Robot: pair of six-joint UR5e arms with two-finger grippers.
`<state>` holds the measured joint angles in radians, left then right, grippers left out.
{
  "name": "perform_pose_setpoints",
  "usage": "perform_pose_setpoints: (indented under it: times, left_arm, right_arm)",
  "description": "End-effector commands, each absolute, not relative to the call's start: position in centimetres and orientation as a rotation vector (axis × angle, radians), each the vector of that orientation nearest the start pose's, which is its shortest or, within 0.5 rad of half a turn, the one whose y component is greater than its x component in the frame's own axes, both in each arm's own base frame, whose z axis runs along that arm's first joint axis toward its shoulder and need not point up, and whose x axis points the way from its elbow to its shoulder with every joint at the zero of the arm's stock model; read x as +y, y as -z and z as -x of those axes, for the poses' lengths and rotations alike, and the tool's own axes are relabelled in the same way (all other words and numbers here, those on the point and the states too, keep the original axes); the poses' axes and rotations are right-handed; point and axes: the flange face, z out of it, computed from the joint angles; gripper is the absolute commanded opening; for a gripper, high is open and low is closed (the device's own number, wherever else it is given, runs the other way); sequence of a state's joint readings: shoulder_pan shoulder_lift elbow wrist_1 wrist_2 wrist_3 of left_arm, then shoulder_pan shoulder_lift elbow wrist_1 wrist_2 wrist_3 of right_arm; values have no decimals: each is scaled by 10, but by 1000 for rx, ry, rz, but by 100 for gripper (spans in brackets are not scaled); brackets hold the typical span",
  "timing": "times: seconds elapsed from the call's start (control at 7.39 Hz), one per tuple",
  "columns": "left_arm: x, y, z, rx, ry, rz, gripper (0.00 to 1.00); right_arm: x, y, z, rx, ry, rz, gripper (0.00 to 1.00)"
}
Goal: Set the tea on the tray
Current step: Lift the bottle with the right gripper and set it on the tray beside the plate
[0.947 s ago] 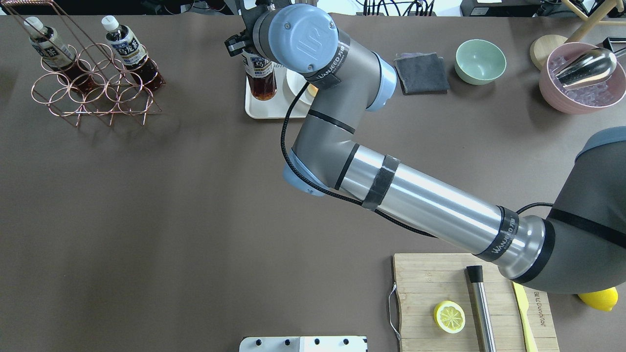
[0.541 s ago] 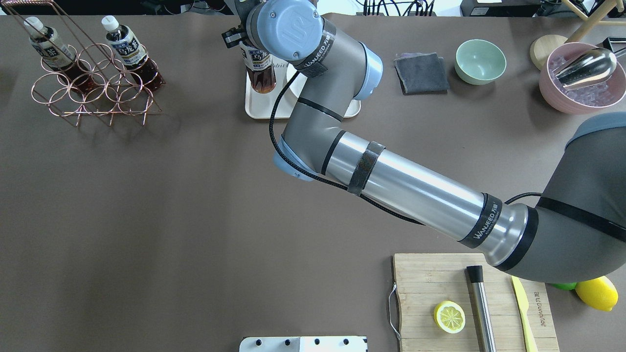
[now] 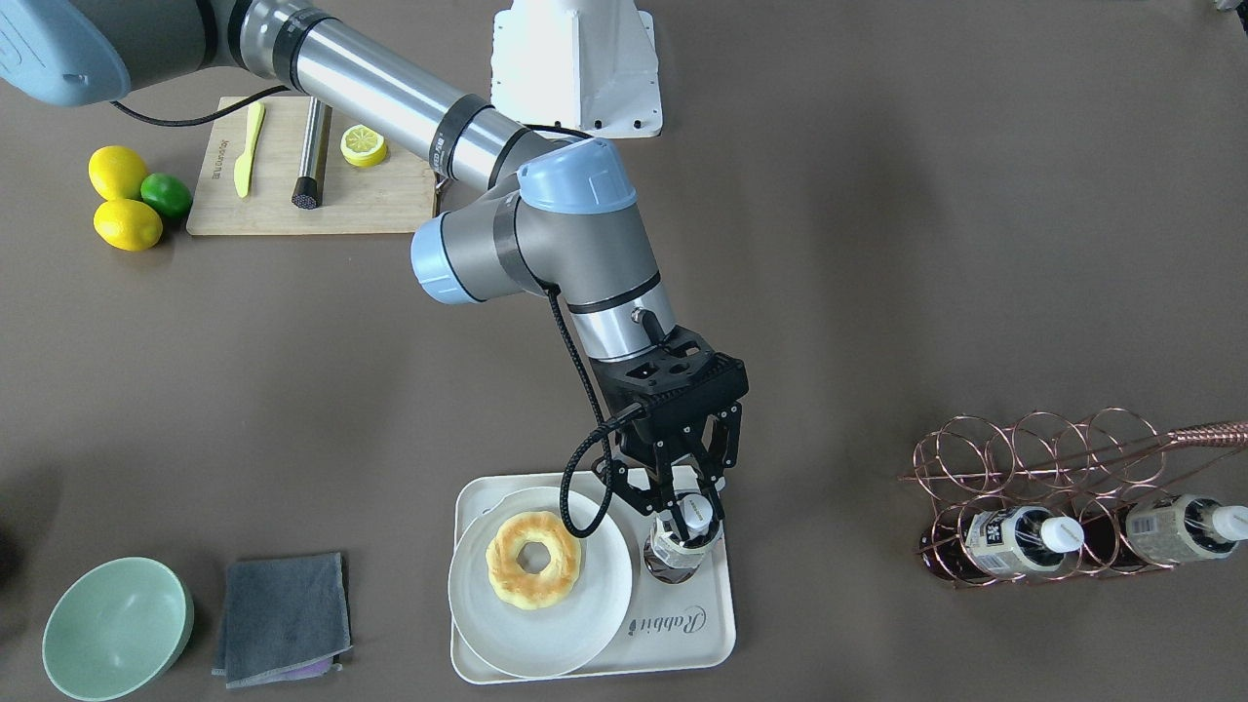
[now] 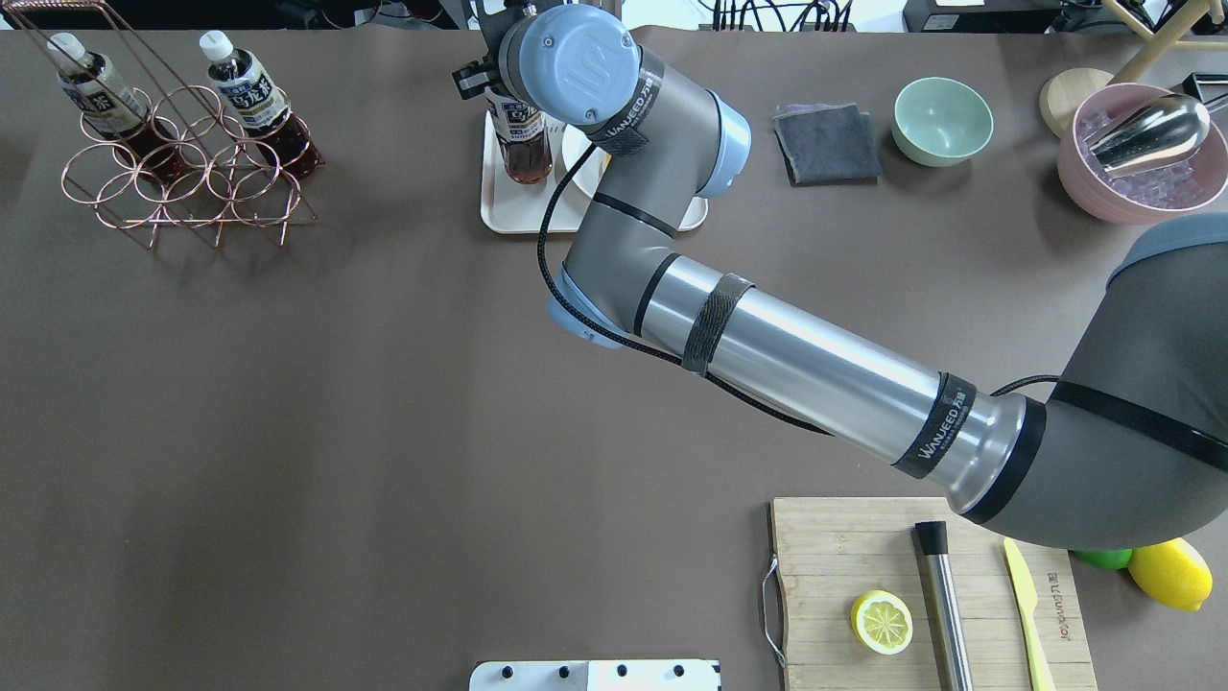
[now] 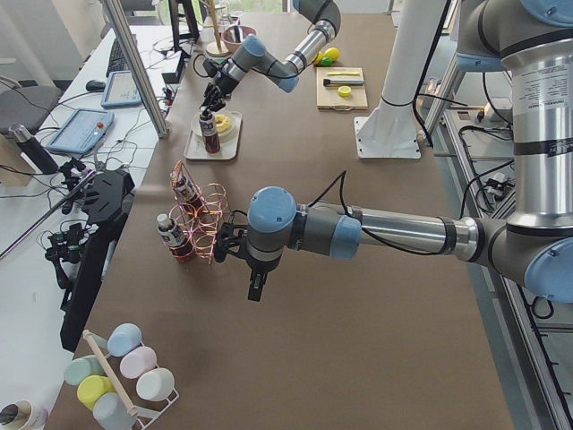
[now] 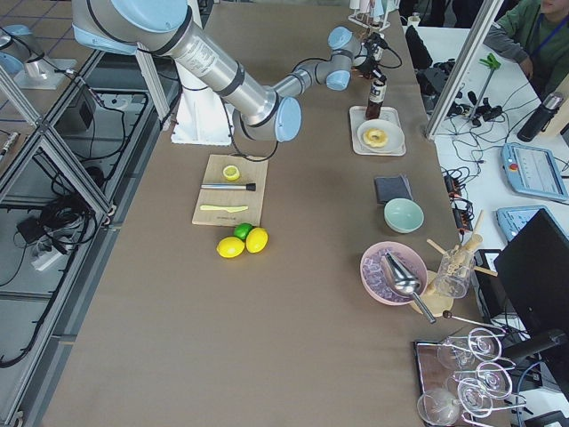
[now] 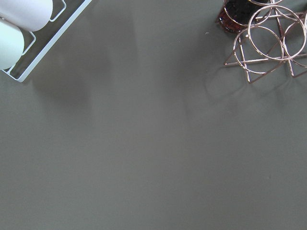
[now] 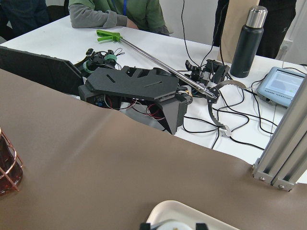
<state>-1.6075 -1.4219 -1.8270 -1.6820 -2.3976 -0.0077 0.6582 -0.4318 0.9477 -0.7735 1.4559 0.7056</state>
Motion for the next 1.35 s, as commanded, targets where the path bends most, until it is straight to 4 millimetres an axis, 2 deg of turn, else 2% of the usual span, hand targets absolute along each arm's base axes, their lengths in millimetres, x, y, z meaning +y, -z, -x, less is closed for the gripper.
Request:
perform_pose_setpoints:
  times: [0.0,0.14,0.27,0.41,0.54,0.68,0.81,0.95,1.08,1.22]
  left_arm:
    - [-436,-583,76,821,-50,-221,98]
    - [-436,-584,76,824,-51,-221,98]
    - [-436,-584,76,828,-51,-219,98]
    - [-437,-583,76,829,-52,-221,98]
    - [-437,-583,76,829,-51,-218,98]
    - [-438,-584,76,829,-49,-213,98]
    - [-437,-588,75,824,-46,-204,98]
    - [-435,-592,75,822,-42,-194,98]
    - [-431,-597,74,815,-37,-181,98]
    - [-419,-610,77,771,-25,-160,98]
  right_arm:
    - [-634,-78,583,-887,100,-981,0]
    - [-634,-77,583,-888,99,-983,93]
    - [-633,-73,582,-894,94,-988,100]
    - [-633,-68,577,-923,57,-975,100]
    - [-642,-59,558,-939,39,-969,100]
    - [-654,-63,524,-962,39,-908,100]
    - [-659,-85,482,-954,53,-822,100]
    - [-666,-117,443,-913,43,-736,100]
    - [-675,-161,395,-907,40,-617,100]
    - [-680,-207,324,-929,23,-449,100]
